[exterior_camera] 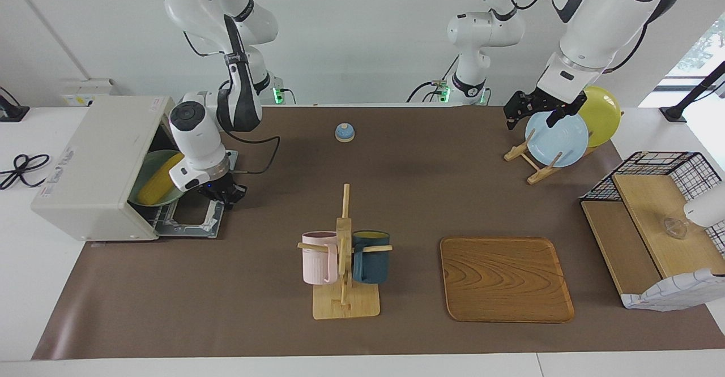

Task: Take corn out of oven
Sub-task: 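Pull the oven door down and open with the right gripper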

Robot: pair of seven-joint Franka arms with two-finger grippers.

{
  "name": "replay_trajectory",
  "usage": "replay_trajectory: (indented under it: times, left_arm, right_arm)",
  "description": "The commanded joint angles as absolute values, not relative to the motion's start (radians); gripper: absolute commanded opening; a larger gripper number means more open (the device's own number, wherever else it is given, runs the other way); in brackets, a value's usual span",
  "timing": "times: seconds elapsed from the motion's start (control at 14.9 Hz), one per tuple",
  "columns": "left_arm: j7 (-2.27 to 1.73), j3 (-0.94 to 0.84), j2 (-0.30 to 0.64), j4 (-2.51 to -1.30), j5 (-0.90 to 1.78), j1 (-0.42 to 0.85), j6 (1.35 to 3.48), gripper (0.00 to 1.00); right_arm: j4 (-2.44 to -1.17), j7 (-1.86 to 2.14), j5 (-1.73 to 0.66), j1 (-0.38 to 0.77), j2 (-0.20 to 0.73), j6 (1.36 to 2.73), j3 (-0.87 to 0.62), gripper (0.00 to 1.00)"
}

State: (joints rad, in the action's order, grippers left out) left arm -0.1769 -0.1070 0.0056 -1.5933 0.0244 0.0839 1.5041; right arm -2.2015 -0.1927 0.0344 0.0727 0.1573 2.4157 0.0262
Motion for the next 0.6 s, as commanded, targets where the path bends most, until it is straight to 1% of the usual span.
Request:
replay_trajectory:
  times: [0.0,0.07,0.13,0.27,0.34,0.4,0.54]
  left_arm:
    - [-0.184,-0.114,-0.002,-1.6,0.035,0.071,1.497,1.0]
    - [-0.184,-0.114,-0.002,-1.6,0.035,0.071,1.497,1.0]
    - [-0.184,-0.114,-0.002,-1.6,0.035,0.071,1.497,1.0]
    - [-0.184,-0.114,-0.002,-1.601,0.035,0.071,1.497,1.0]
    - [-0.184,-0.114,-0.002,-1.6,0.035,0.071,1.497,1.0]
    - [-0.184,-0.114,-0.002,-1.601,0.035,0.071,1.497,1.0]
    - [-0.184,-0.114,-0.002,-1.6,0.035,0.071,1.497,1.0]
  right_arm:
    - [-2.093,-0.242,0.008,0.072,0.149,2.283,0.002,0.32]
    - [-2.056,-0.251,0.009,0.071,0.15,2.243,0.002,0.4]
    - [-2.027,-0.252,0.018,0.071,0.147,2.196,0.005,0.41]
    - [-2.002,-0.259,0.035,0.06,0.103,2.058,0.012,0.4]
    - [-2.002,-0.264,0.063,0.052,0.083,2.001,0.014,0.36]
    - [-2.006,-0.264,0.098,0.028,0.077,1.973,0.014,0.34]
    - [-2.023,-0.259,0.118,-0.008,0.066,1.953,0.012,0.33]
